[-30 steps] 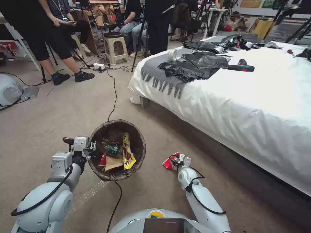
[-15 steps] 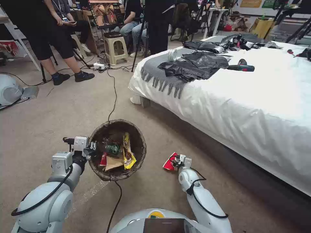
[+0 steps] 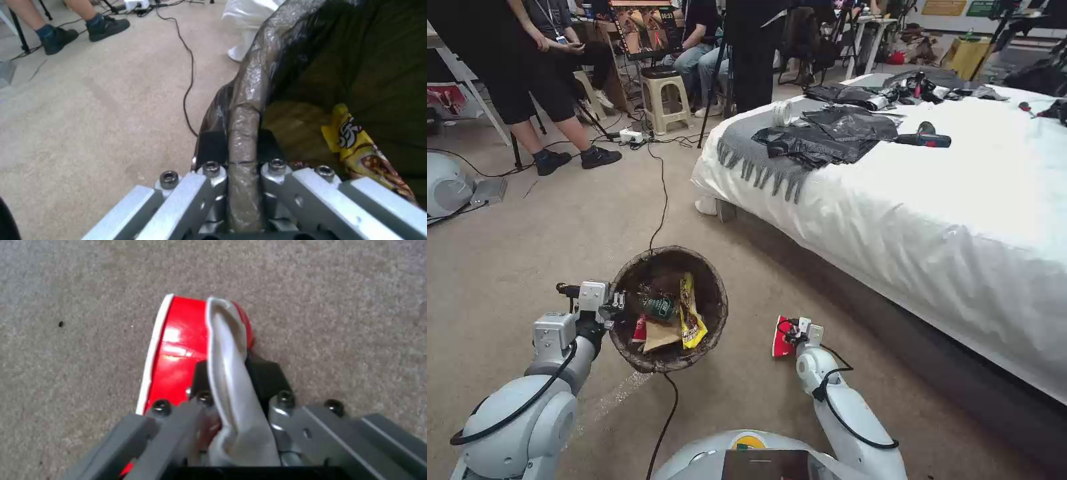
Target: Pick up the trash bin, then pick up the garbage from the floor and place it into the trash bin.
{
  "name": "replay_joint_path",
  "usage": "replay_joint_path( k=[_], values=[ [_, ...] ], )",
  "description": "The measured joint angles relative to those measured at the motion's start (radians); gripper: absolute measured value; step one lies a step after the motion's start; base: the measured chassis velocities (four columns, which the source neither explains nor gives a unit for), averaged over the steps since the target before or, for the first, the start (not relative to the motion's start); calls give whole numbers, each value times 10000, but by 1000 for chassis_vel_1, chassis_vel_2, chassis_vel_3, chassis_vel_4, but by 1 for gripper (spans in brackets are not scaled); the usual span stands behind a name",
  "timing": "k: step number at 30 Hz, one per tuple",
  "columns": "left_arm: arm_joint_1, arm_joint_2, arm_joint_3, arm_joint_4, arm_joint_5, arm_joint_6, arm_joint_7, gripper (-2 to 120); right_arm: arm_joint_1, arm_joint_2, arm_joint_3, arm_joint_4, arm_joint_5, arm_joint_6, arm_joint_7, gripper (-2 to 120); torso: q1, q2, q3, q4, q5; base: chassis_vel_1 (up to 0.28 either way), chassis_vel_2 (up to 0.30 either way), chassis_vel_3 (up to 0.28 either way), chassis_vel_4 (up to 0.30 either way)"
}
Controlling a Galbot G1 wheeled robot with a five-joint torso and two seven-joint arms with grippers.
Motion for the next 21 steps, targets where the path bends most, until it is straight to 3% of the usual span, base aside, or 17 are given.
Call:
replay_joint_path(
  k=[11, 19, 21],
  values=[
    [5, -15, 2, 0, 9, 0, -4, 3, -136, -241, 26, 535, -255, 182, -33, 5, 0, -1, 1, 2, 3, 0, 0, 0, 0],
    [17, 12, -1, 0, -3, -4, -15, 3, -1029, -708, 558, 3144, -810, -35, -594, 5, 0, -1, 0, -1, 3, 0, 0, 0, 0],
    [19, 17, -1, 0, -13, -4, -18, 3, -1351, -960, 747, 4619, -660, -431, -680, 5, 0, -1, -1, 0, 1, 0, 0, 0, 0]
  ],
)
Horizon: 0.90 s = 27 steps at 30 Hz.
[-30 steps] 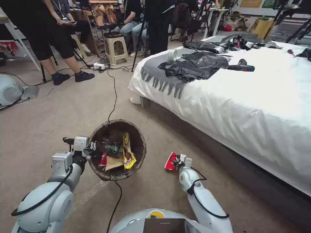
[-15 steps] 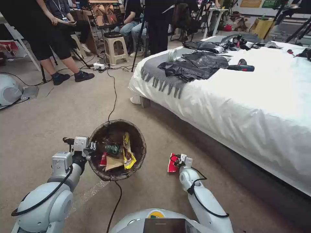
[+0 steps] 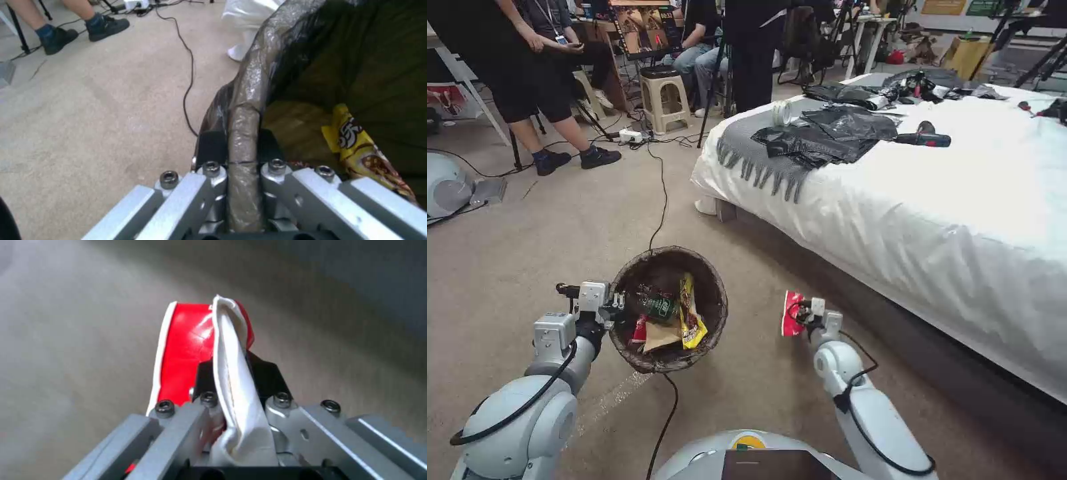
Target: Pick up the trash bin, then pick up the garbage from the floor and place it into the trash bin.
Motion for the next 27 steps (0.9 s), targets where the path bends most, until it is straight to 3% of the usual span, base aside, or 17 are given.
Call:
replay_joint_path(
  k=[6, 9, 10, 14, 22, 27],
  values=[
    [5, 22, -2, 0, -20, 0, -5, 3, -209, -561, 179, 1963, 646, -581, 71, 5, 0, 0, 0, 1, 0, 0, 0, 0, 0],
    [6, 58, -27, 0, -60, 1, -24, 3, -70, -1458, 264, 3633, 1531, -1139, 232, 5, 0, 0, 0, 1, 0, 0, 0, 0, 0],
    [6, 58, -27, 0, -60, 1, -24, 3, -70, -1458, 264, 3633, 1531, -1139, 232, 5, 0, 0, 0, 1, 0, 0, 0, 0, 0],
    [-6, 78, -40, 0, -129, 29, -71, 3, 288, -2612, 235, 5150, 2583, -1592, 244, 5, 0, 0, 0, 1, 1, 0, 0, 0, 0],
    [-26, 69, -18, 1, -160, 51, -147, 3, 1421, -3453, -377, 6326, 3746, -2074, -192, 5, 0, 0, 0, 1, 1, 0, 0, 0, 0],
    [5, 35, -12, 0, -145, 61, -170, 3, 2321, -3439, -1107, 6567, 4266, -2353, -587, 5, 0, 0, 0, 2, 1, 0, 0, 0, 0]
  ],
)
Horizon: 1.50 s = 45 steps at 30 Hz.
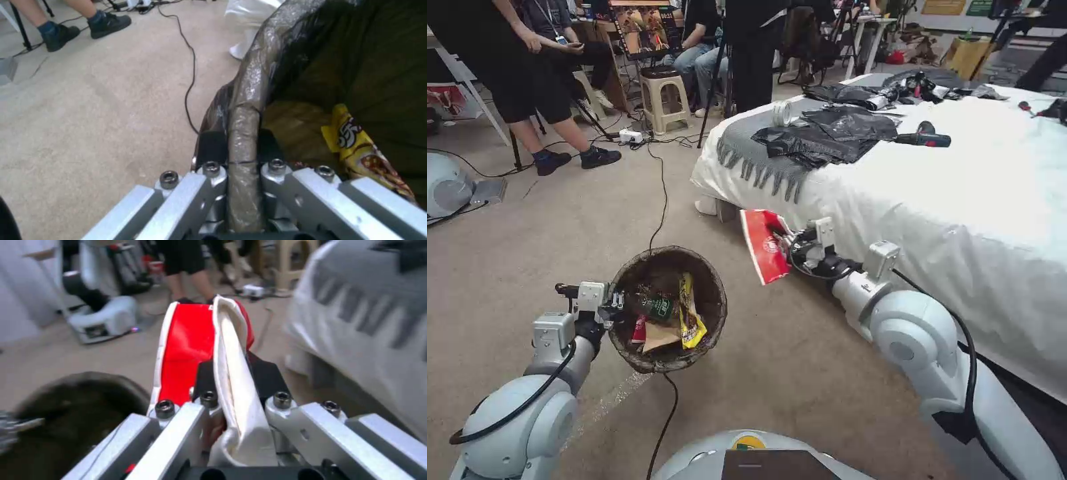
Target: Pick up the trash bin, then pick up the garbage from the floor and place it into the trash bin.
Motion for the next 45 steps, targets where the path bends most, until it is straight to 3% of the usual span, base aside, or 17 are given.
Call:
replay_joint_path(
  k=[17, 38, 45],
  values=[
    [-22, -65, 61, 0, 83, 18, -21, 3, 2815, 534, -3544, -523, 104, -243, -112, 5, 0, 0, 1, 0, -2, 0, 0, 0, 0],
    [-79, -54, 64, 0, 76, 29, -23, 3, 3031, 1167, -4991, -1194, -343, -609, 605, 5, 0, 0, 1, -1, -1, 0, 0, 0, 0],
    [-97, -97, 79, 0, 74, 30, -23, 3, 3000, 1429, -5387, -1310, -764, -724, 738, 28, 0, 0, 0, 0, -1, 0, 0, 0, 0]
  ],
)
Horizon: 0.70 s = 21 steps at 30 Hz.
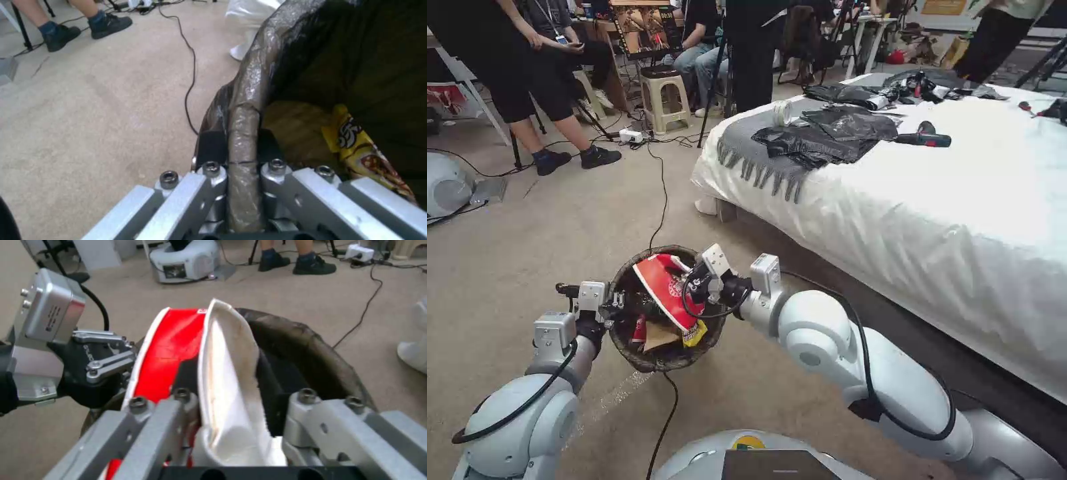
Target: Pick up the trash bin, then pick up the garbage from the floor and place it into the trash bin.
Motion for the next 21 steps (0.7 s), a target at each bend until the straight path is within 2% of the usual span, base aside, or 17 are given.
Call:
replay_joint_path(
  k=[4, 5, 9, 14, 17, 21],
  values=[
    [-12, -4, 4, 0, -4, 0, 0, 3, -16, 98, -167, -70, -186, 1, 12, 44, 0, 0, 0, 0, 0, 0, 0, 0, 0],
    [-12, -4, 4, 0, -4, 0, 0, 3, -16, 98, -167, -70, -186, 1, 12, 44, 0, 0, 0, 0, 0, 0, 0, 0, 0],
    [-21, -8, 21, 0, -9, 1, 1, 3, -66, 162, -229, -139, -320, 16, 28, 63, 0, 0, 0, 0, 0, 0, 0, 0, 0],
    [-23, -8, 27, 0, -10, 1, 1, 3, -61, 201, -240, -175, -346, 30, 34, 75, 0, 0, 0, 0, 0, 0, 0, 0, 0],
    [-21, -13, 28, 0, -15, 1, 3, 3, -17, 252, -230, -191, -350, 51, 57, 91, 0, 0, 0, 0, 0, 0, 0, 0, 0],
    [-12, -24, 28, 0, -15, 3, 3, 3, -29, 254, -100, -132, -341, 62, 90, 99, 0, 0, 0, 0, 0, 0, 0, 0, 0]
  ],
)
